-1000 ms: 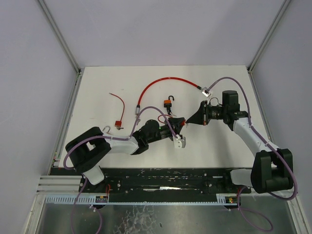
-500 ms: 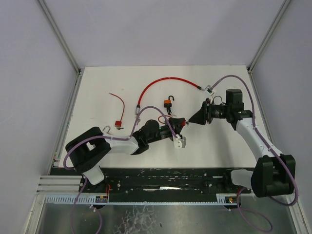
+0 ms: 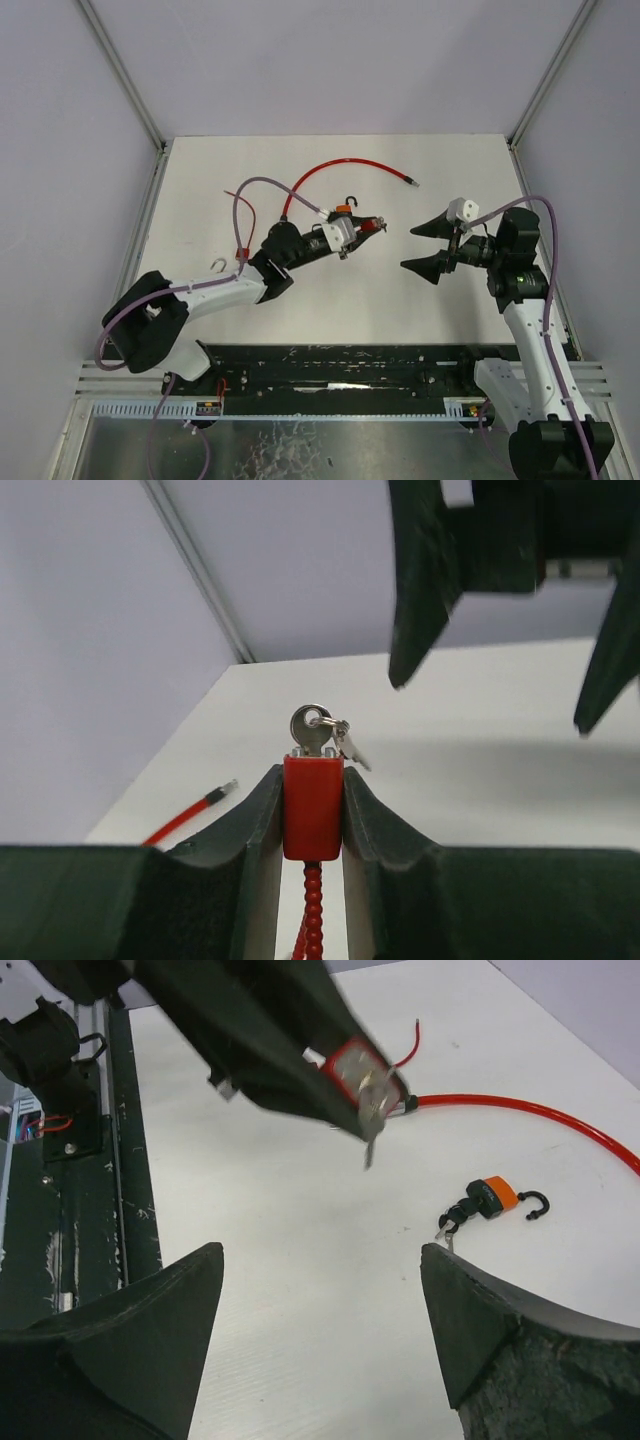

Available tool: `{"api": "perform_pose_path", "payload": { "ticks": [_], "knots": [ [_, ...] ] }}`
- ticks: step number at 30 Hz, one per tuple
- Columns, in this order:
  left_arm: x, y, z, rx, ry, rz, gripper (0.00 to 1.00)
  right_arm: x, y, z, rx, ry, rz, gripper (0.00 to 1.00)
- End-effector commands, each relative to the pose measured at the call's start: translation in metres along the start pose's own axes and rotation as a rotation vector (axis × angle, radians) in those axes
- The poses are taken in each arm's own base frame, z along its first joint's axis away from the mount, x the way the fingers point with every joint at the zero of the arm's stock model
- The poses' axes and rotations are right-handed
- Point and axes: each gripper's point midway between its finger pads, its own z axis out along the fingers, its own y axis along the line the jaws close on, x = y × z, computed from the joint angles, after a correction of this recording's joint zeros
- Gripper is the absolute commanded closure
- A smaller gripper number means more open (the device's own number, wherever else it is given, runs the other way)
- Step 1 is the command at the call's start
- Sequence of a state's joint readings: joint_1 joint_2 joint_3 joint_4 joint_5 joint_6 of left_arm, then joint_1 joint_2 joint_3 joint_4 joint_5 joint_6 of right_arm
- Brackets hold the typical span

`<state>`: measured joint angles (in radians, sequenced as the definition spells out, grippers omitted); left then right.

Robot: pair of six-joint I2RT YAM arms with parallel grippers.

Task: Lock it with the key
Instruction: Lock the lock.

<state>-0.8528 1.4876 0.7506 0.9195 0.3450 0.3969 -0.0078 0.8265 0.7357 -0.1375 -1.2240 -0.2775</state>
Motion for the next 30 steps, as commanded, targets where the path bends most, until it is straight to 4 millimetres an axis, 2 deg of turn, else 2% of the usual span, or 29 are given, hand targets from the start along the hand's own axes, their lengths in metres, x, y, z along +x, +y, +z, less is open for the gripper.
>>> {"api": "perform_pose_path", "payload": {
  "ticks": [1,3,4,5,6,8,10,16,20,30],
  "knots": [
    [-0.042,0.017,-0.001,-0.004,-0.145,-0.387,1.0,0.001,-0.006,0.004,-0.033,-0.028,-0.131,0.14],
    [-0.056,0.022,-0.007,0.011,-0.236,-0.528,1.0,0.005,-0.006,0.007,-0.058,-0.042,-0.125,0.14],
    [-0.07,0.027,-0.01,0.019,-0.314,-0.584,1.0,0.006,-0.005,0.008,-0.07,-0.057,-0.092,0.14],
    [-0.078,0.027,-0.013,0.041,-0.367,-0.651,1.0,0.004,-0.007,0.011,-0.071,-0.084,-0.114,0.15],
    [-0.084,0.026,-0.015,0.067,-0.418,-0.705,1.0,0.002,-0.005,0.013,-0.066,-0.111,-0.065,0.15],
    [-0.091,0.022,-0.016,0.114,-0.478,-0.818,1.0,-0.001,-0.002,0.019,-0.052,-0.17,-0.05,0.15],
    [-0.093,0.023,-0.008,0.134,-0.487,-0.94,1.0,-0.006,-0.001,0.026,-0.033,-0.208,-0.035,0.15],
    [-0.105,0.013,0.002,0.099,-0.532,-0.961,1.0,-0.02,-0.005,0.032,0.014,-0.306,0.039,0.18],
    [-0.105,0.015,0.004,0.056,-0.548,-0.962,1.0,-0.022,0.0,0.035,-0.005,-0.33,0.087,0.23],
    [-0.099,0.027,0.01,-0.021,-0.571,-1.004,1.0,-0.016,0.01,0.046,-0.05,-0.296,0.123,0.53]
  ]
}}
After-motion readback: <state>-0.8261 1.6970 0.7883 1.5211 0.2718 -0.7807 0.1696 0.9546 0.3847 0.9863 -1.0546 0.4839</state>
